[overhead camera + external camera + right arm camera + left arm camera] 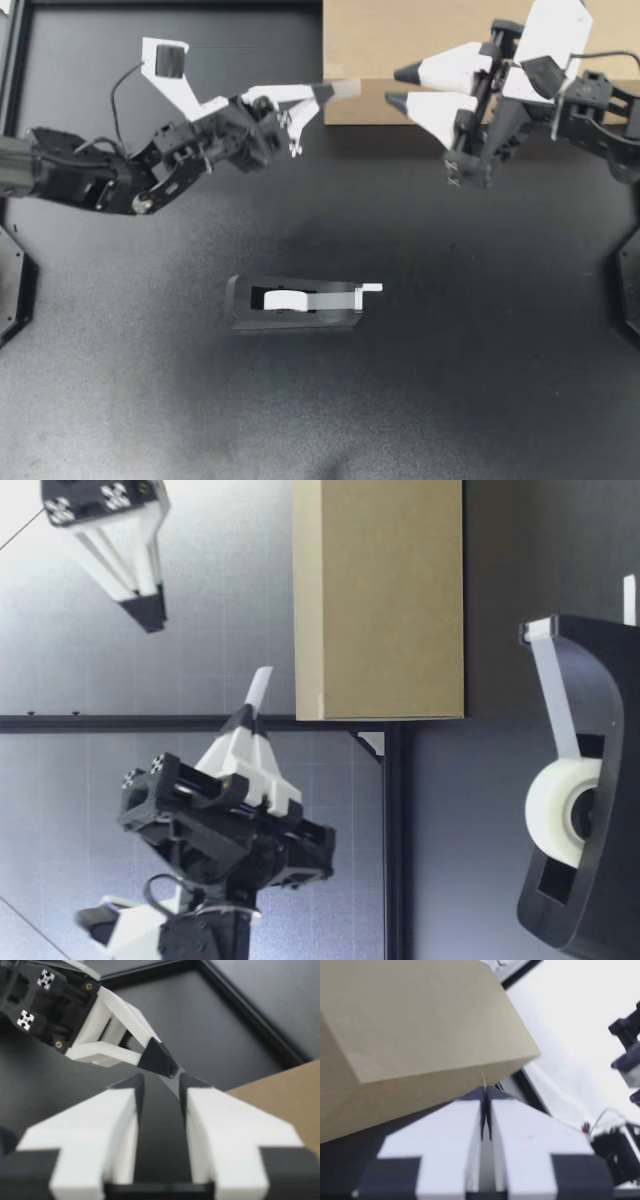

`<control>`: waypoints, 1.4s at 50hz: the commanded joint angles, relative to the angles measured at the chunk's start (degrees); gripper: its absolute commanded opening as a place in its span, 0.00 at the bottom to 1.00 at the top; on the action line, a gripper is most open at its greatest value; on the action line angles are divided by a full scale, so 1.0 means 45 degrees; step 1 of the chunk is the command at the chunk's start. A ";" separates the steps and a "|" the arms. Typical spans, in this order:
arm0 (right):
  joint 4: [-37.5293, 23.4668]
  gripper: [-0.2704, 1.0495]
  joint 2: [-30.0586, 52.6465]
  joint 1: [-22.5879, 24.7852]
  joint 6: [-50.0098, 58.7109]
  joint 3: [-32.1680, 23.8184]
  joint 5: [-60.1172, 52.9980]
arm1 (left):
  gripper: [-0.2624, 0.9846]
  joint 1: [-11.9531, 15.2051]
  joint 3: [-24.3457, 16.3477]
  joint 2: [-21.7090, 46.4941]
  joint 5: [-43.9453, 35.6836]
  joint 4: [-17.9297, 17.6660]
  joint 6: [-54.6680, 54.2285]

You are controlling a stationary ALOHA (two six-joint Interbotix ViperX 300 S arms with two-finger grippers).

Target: Cut a small piece of tape from the tape dispenser then place it on the cardboard box's edge.

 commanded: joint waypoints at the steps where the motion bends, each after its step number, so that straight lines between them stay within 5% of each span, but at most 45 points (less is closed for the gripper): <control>1: 0.0000 0.36 0.0273 -0.0293 -0.0098 -0.0273 -0.0410 | 0.15 0.0371 -0.0273 -0.0039 -0.0117 0.0039 -0.0371; 25: 0.0000 0.15 0.3086 -0.0898 -0.0254 -0.1211 -0.1406 | 0.15 0.0898 -0.0469 0.0820 -0.0156 0.0039 -0.1777; 70: 0.0000 0.14 0.5215 -0.1387 -0.0293 -0.2266 -0.1484 | 0.15 0.1309 -0.0723 0.1465 -0.0039 -0.0039 -0.2012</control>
